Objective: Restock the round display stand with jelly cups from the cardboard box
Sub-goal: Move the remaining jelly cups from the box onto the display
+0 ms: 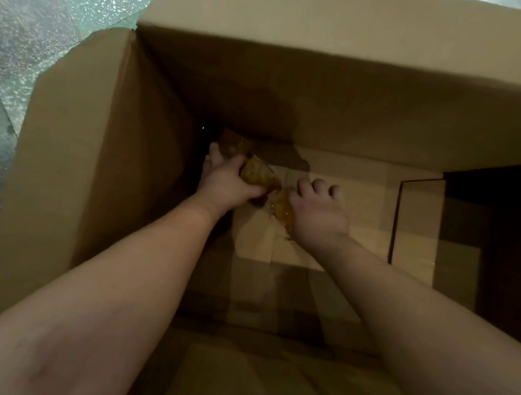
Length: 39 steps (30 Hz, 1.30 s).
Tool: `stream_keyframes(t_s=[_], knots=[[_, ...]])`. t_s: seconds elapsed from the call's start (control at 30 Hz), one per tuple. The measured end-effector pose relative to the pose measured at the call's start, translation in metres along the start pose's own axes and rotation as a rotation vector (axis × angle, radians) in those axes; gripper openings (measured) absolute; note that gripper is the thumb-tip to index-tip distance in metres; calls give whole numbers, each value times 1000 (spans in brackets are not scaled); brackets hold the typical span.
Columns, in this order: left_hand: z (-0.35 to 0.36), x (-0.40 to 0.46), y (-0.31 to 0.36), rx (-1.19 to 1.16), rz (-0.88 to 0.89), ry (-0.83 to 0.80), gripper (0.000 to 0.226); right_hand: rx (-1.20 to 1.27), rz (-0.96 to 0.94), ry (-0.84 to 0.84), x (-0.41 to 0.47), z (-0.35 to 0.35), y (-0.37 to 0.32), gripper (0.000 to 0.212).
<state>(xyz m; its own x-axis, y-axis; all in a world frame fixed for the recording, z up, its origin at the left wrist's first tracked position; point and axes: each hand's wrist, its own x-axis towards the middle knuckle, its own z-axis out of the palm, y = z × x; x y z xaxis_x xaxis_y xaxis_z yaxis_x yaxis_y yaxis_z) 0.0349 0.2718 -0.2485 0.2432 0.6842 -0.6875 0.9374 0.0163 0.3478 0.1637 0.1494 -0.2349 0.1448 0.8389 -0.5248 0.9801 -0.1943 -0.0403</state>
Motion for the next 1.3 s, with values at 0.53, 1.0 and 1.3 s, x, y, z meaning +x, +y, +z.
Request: stream_keyframes(t_s=[0.53, 1.0, 1.3], knots=[[6, -143, 50, -312, -51, -117, 85, 775, 475, 113, -152, -33, 67, 68], [76, -402, 225, -531, 165, -625, 98, 1208, 647, 561, -488, -70, 161, 71], [178, -547, 317, -291, 435, -723, 58, 1116, 889, 826, -680, -10, 200, 61]])
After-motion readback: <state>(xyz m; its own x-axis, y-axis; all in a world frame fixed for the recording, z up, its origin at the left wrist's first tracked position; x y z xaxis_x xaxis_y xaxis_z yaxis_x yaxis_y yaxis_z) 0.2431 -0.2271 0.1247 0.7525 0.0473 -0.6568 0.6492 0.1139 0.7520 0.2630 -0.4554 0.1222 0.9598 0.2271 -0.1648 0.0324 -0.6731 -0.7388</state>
